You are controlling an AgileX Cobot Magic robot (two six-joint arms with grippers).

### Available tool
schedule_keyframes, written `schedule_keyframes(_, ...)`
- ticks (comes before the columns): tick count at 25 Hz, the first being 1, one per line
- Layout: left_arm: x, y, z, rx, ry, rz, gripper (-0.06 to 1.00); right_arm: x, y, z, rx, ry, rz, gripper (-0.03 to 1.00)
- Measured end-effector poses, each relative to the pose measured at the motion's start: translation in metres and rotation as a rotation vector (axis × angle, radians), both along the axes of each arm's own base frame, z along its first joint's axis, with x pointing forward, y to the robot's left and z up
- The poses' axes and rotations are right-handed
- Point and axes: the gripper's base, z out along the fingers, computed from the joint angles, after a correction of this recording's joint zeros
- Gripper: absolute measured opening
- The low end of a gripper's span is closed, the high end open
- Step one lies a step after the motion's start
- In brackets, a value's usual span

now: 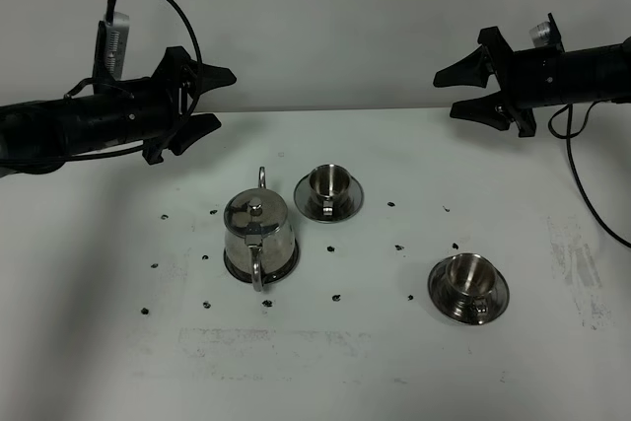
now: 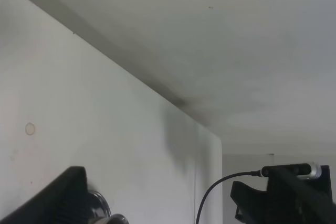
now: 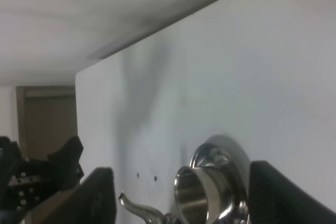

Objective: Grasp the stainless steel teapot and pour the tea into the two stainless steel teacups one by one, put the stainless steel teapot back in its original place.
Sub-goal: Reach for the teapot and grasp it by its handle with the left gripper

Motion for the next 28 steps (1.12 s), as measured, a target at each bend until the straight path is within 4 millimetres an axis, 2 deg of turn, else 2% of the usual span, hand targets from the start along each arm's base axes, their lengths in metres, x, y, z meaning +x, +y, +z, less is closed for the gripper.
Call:
schedule_keyframes(12, 0.000, 0.000, 0.000, 0.000, 0.001, 0.000, 0.69, 0.000, 0.000, 0.000, -0.001, -0.001, -0.001, 0.53)
schedule_keyframes(20, 0.000, 0.000, 0.000, 0.052, -0.060, -0.031, 0.69, 0.001, 0.000, 0.001, -0.043, -0.072, 0.038, 0.53)
schedule_keyframes(24, 0.001, -0.002, 0.006, 0.167, -0.183, -0.110, 0.69, 0.004, -0.003, 0.010, -0.153, -0.179, 0.091, 0.53)
schedule_keyframes(28, 0.007, -0.003, 0.021, 0.323, -0.310, -0.213, 0.65, 0.009, -0.010, 0.027, -0.344, -0.272, 0.144, 0.53)
